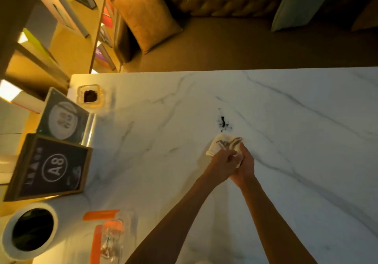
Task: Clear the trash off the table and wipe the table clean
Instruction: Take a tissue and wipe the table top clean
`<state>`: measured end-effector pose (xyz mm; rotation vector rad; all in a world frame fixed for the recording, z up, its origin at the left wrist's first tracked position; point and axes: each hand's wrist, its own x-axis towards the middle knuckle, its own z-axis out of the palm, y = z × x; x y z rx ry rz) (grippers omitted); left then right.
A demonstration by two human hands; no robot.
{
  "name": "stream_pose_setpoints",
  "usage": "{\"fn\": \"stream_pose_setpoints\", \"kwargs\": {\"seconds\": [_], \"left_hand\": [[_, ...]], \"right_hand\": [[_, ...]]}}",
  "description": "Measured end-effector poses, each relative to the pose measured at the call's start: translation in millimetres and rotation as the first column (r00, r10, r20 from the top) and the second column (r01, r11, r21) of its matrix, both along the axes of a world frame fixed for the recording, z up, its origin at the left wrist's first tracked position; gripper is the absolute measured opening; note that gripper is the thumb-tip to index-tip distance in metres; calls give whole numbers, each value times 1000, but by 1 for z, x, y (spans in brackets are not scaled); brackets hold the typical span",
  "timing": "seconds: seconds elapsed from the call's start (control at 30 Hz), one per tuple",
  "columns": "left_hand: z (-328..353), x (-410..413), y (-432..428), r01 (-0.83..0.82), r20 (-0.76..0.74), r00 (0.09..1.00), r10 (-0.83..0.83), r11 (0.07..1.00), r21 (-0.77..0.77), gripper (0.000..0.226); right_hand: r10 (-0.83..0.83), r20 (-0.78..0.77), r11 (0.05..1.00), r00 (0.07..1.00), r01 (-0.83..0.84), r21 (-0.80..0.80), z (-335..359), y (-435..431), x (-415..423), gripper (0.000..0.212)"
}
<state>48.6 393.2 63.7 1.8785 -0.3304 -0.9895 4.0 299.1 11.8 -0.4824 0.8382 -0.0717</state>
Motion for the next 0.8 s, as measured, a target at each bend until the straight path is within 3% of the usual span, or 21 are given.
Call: {"fn": "stream_pose_setpoints", "kwargs": {"seconds": [0.07,0.13,0.23,0.33,0.4,0.53,0.63,0.7,0.73,0.8], "left_hand": [[-10,5,-8,-91,48,995,90,996,23,29],[-38,18,-6,-199,137,974,181,972,129,35],[-88,40,5,-143,284,959,3,869,474,58],[-135,60,20,-129,337,929,-155,717,685,64],[-160,61,28,-165,345,929,-132,687,708,61],[-186,49,29,-319,465,883,-60,651,689,57],[-195,46,22,-392,535,843,-49,624,676,58],[-199,49,22,-414,552,833,-41,616,670,59],[-199,49,23,-424,560,828,-31,619,661,60],[-203,51,26,-445,582,813,-24,621,646,61]], "right_hand": [[-20,-2,999,1000,20,-32,-2,-27,1,43],[-54,-58,992,997,47,-114,-12,-65,3,42],[-36,-53,959,998,19,-283,-18,-122,17,42],[16,-88,878,996,-56,-475,-27,-170,40,36],[0,-149,825,989,-84,-559,-39,-200,55,15],[-67,-203,704,977,-98,-704,-67,-266,88,10],[-3,-399,524,917,-339,-781,-81,-280,126,11],[84,-469,405,879,-460,-790,-100,-269,155,51],[133,-545,287,828,-558,-779,-110,-260,166,69],[200,-660,-10,724,-673,-740,-127,-241,189,79]]}}
